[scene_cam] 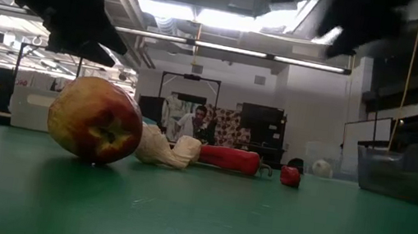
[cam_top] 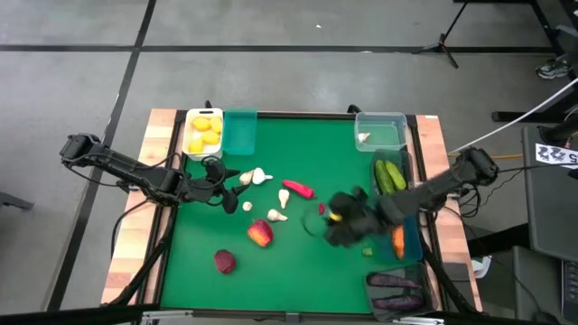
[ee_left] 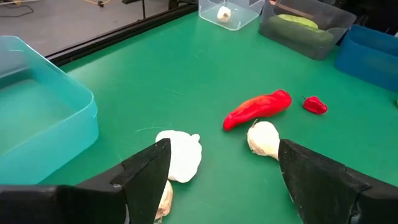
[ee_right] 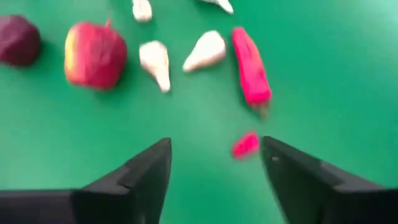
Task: Sort produce into baskets
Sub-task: Put the red chili pepper into the blue bin
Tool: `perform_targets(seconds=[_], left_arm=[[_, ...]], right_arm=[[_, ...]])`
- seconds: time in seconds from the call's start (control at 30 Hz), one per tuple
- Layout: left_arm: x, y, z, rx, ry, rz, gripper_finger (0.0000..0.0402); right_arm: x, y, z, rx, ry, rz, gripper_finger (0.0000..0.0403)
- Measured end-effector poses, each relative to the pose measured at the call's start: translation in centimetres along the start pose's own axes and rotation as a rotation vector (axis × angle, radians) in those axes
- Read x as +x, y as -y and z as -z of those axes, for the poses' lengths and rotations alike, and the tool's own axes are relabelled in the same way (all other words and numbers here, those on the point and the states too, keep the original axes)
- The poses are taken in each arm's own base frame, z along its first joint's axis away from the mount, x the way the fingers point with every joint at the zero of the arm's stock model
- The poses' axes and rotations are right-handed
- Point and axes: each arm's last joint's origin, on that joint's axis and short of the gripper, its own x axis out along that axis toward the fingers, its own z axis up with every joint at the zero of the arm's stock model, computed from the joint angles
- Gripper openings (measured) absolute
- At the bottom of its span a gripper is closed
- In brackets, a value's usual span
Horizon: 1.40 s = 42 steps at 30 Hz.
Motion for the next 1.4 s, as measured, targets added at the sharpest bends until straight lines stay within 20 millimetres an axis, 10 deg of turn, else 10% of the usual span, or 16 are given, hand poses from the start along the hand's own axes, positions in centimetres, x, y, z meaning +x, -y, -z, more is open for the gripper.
perform_targets(seconds=[0.3,0.67,1.07,1.4], left_arm=[[0.0,0.0,0.1,0.005,-0.005,-0.003,0.0290],[0.0,-0.2,0.3,0.023,-0.024,-0.016,0.0290],[0.0,-0.2,0.3,0.025,-0.025,-0.017,0.0290],[0.0,-0.3,0.4,0.015,-0.034,-0.023,0.0290]], right_arm=[[8.1,4.5,-5.9,-0.134,-0.085,0.021,0.0317],[17.2,8.2,-7.0,-0.214,-0.214,-0.011,0.0318],[20.2,9.1,-6.0,-0.242,-0.308,-0.047,0.0307],[20.4,8.9,-6.3,-0.238,-0.261,-0.045,0.0176]])
